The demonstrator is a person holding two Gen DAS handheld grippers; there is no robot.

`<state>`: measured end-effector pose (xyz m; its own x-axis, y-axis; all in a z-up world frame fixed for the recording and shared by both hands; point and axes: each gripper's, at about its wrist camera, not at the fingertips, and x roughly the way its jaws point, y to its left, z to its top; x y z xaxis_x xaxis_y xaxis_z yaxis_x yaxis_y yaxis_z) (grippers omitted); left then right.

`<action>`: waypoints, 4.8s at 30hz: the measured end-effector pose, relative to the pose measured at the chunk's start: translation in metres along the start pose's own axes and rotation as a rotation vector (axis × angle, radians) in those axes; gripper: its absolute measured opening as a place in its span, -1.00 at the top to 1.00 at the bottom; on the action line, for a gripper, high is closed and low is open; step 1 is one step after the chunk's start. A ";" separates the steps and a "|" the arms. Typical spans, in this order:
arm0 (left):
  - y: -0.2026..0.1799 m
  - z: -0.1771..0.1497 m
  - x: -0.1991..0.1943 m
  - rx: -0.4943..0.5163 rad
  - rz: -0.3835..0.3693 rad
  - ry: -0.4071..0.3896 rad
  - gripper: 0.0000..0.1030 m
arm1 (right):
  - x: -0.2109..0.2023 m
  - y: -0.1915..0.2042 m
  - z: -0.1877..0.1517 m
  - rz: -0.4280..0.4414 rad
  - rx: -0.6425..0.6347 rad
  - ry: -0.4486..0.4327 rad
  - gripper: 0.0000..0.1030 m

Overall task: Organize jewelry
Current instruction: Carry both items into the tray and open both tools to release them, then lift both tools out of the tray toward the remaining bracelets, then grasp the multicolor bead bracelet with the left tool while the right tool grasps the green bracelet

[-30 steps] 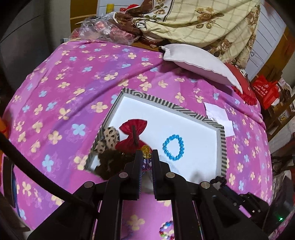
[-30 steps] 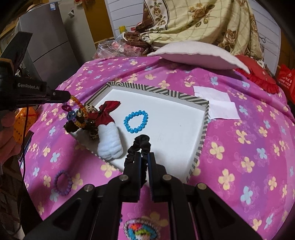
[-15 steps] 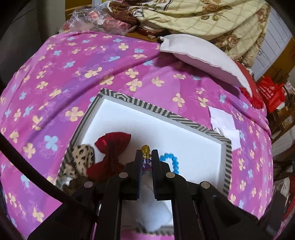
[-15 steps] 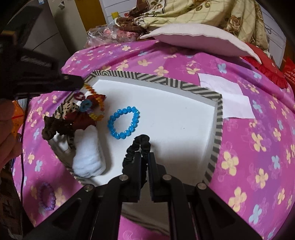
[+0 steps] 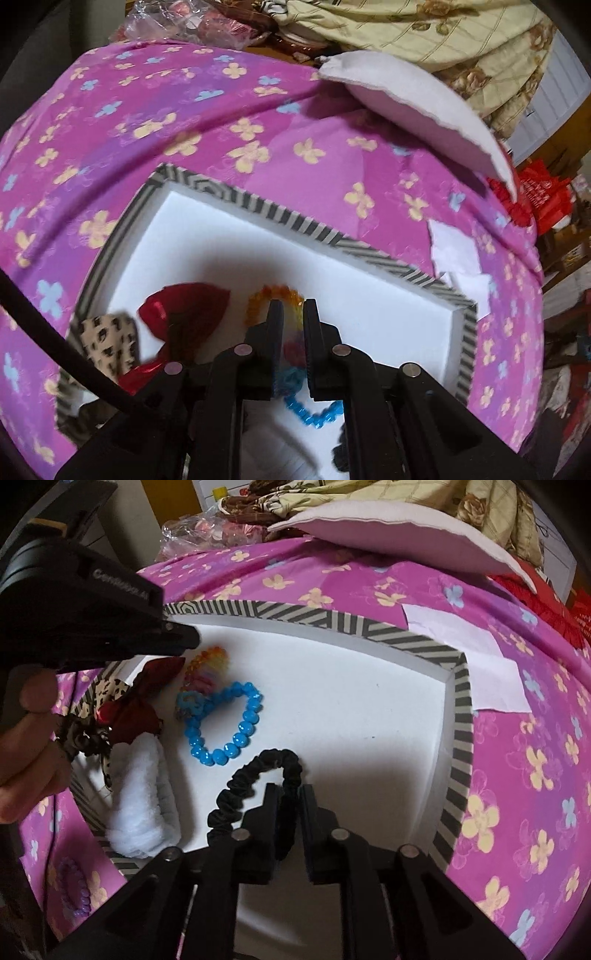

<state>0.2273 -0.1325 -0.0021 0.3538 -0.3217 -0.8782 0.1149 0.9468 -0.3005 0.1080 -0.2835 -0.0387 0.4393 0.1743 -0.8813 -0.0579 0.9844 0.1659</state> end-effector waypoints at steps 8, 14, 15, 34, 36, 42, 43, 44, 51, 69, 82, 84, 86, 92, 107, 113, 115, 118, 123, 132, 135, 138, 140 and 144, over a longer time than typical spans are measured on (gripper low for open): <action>0.008 -0.007 -0.008 -0.001 0.001 0.008 0.18 | -0.022 -0.003 -0.005 0.007 0.012 -0.043 0.39; 0.012 -0.029 -0.034 0.047 0.052 -0.014 0.17 | -0.033 0.000 -0.015 0.017 0.032 -0.062 0.31; 0.013 -0.032 -0.038 0.051 0.065 -0.019 0.17 | -0.036 0.001 -0.017 0.019 0.036 -0.066 0.28; 0.019 -0.130 -0.102 0.138 0.154 -0.103 0.17 | -0.094 0.032 -0.072 0.035 0.025 -0.114 0.11; 0.017 -0.140 -0.105 0.148 0.157 -0.106 0.17 | -0.100 0.034 -0.079 0.030 0.024 -0.122 0.09; 0.015 -0.167 -0.118 0.161 0.177 -0.139 0.17 | -0.111 0.033 -0.101 0.039 0.055 -0.130 0.01; 0.015 -0.171 -0.119 0.163 0.177 -0.139 0.17 | -0.112 0.033 -0.104 0.039 0.059 -0.130 0.01; 0.015 -0.174 -0.120 0.164 0.175 -0.137 0.17 | -0.113 0.033 -0.108 0.037 0.062 -0.130 0.01; 0.013 -0.201 -0.131 0.176 0.185 -0.159 0.17 | -0.128 0.032 -0.128 0.028 0.071 -0.140 0.01; 0.005 -0.245 -0.134 0.198 0.173 -0.156 0.17 | -0.147 0.020 -0.172 -0.013 0.073 -0.133 0.01; 0.016 -0.246 -0.127 0.163 0.165 -0.122 0.17 | -0.151 -0.024 -0.208 -0.051 0.153 -0.107 0.00; 0.017 -0.245 -0.125 0.158 0.162 -0.113 0.17 | -0.150 -0.031 -0.211 -0.053 0.172 -0.100 0.00; 0.018 -0.245 -0.123 0.151 0.157 -0.106 0.17 | -0.148 -0.034 -0.210 -0.043 0.180 -0.101 0.00; 0.021 -0.244 -0.118 0.142 0.163 -0.091 0.17 | -0.135 -0.013 -0.200 0.007 0.101 -0.095 0.11; 0.049 -0.229 -0.118 0.042 0.126 -0.058 0.17 | -0.106 0.010 -0.186 0.025 0.003 -0.085 0.79; 0.063 -0.221 -0.124 0.000 0.107 -0.056 0.16 | -0.145 0.007 -0.177 0.048 0.019 -0.182 0.83; 0.060 -0.221 -0.123 0.013 0.097 -0.045 0.16 | -0.158 0.005 -0.173 0.050 0.021 -0.215 0.83; 0.051 -0.225 -0.116 0.042 0.088 -0.019 0.14 | -0.178 0.004 -0.166 0.053 0.023 -0.264 0.83; 0.031 -0.234 -0.097 0.112 0.093 0.036 0.13 | -0.197 -0.003 -0.162 0.042 0.034 -0.298 0.83; 0.002 -0.241 -0.071 0.218 0.167 0.048 0.03 | -0.204 -0.020 -0.163 0.035 0.063 -0.309 0.83; -0.002 -0.241 -0.065 0.230 0.183 0.060 0.03 | -0.207 -0.023 -0.164 0.034 0.068 -0.314 0.83; -0.009 -0.242 -0.062 0.256 0.200 0.050 0.03 | -0.207 -0.024 -0.163 0.031 0.069 -0.314 0.83; -0.008 -0.240 -0.063 0.255 0.192 0.051 0.04 | -0.207 -0.024 -0.163 0.032 0.067 -0.311 0.83; -0.001 -0.235 -0.064 0.232 0.136 0.062 0.42 | -0.209 -0.026 -0.162 0.034 0.067 -0.314 0.83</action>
<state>-0.0138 -0.1140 -0.0329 0.3236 -0.1847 -0.9280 0.2828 0.9548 -0.0914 -0.1274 -0.3419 0.0691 0.6937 0.1820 -0.6969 -0.0233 0.9727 0.2308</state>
